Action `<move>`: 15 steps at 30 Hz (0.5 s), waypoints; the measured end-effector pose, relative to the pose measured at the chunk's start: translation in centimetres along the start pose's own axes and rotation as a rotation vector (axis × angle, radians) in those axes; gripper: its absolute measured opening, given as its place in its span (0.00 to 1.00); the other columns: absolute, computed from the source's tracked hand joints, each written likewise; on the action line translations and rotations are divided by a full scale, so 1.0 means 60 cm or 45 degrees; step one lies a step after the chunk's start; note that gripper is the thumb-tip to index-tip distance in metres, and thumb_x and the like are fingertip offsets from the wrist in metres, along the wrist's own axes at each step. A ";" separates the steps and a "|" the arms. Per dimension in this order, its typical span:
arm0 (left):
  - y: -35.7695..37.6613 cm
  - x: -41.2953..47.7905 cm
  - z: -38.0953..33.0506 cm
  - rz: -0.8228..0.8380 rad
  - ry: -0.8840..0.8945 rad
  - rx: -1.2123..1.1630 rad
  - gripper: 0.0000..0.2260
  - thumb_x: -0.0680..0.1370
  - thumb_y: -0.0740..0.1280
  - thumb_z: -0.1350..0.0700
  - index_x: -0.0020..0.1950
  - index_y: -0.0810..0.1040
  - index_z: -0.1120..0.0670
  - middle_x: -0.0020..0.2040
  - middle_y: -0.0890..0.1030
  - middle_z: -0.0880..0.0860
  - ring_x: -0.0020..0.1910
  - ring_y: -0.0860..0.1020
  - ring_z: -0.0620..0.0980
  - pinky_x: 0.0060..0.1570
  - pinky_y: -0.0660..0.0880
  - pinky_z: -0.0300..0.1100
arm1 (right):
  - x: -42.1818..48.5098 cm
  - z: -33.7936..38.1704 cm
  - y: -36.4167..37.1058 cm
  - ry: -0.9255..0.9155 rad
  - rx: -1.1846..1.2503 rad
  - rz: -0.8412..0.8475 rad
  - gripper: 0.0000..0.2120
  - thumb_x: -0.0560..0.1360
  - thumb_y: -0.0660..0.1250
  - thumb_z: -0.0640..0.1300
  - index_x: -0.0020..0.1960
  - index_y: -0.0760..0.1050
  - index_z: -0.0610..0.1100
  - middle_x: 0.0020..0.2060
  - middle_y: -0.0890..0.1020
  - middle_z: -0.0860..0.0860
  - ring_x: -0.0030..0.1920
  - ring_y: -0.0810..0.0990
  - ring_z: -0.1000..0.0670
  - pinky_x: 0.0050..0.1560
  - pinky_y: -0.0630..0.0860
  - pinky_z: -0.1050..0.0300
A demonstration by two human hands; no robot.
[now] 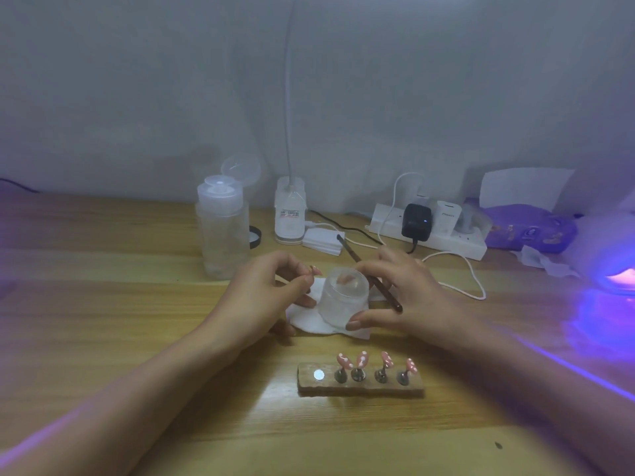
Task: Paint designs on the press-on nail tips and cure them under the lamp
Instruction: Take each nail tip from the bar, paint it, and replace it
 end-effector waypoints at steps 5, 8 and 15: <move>-0.012 0.000 -0.018 -0.092 0.245 0.123 0.03 0.79 0.69 0.56 0.45 0.79 0.52 0.48 0.84 0.40 0.38 0.82 0.42 0.27 0.73 0.36 | -0.013 -0.015 -0.043 -0.026 0.109 0.019 0.28 0.67 0.76 0.55 0.66 0.75 0.58 0.50 0.76 0.55 0.54 0.74 0.56 0.56 0.68 0.63; -0.019 -0.012 -0.042 -0.225 0.517 0.158 0.02 0.79 0.70 0.54 0.46 0.79 0.48 0.45 0.83 0.38 0.38 0.79 0.41 0.33 0.72 0.33 | -0.015 -0.009 -0.088 -0.164 0.386 -0.202 0.13 0.76 0.68 0.46 0.60 0.81 0.49 0.42 0.82 0.52 0.46 0.81 0.52 0.47 0.75 0.60; -0.042 -0.028 -0.143 -0.220 0.992 0.057 0.03 0.79 0.69 0.52 0.48 0.76 0.48 0.45 0.79 0.47 0.35 0.77 0.44 0.30 0.70 0.32 | -0.008 -0.004 -0.123 -0.140 0.989 -0.536 0.16 0.79 0.64 0.51 0.46 0.86 0.43 0.28 0.79 0.46 0.26 0.76 0.50 0.24 0.68 0.63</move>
Point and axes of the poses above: each hand's wrist, its own x-axis towards the middle knuckle, its own y-axis out of the palm, z = x × y, the point moved 6 cm from there along x, towards the middle knuckle
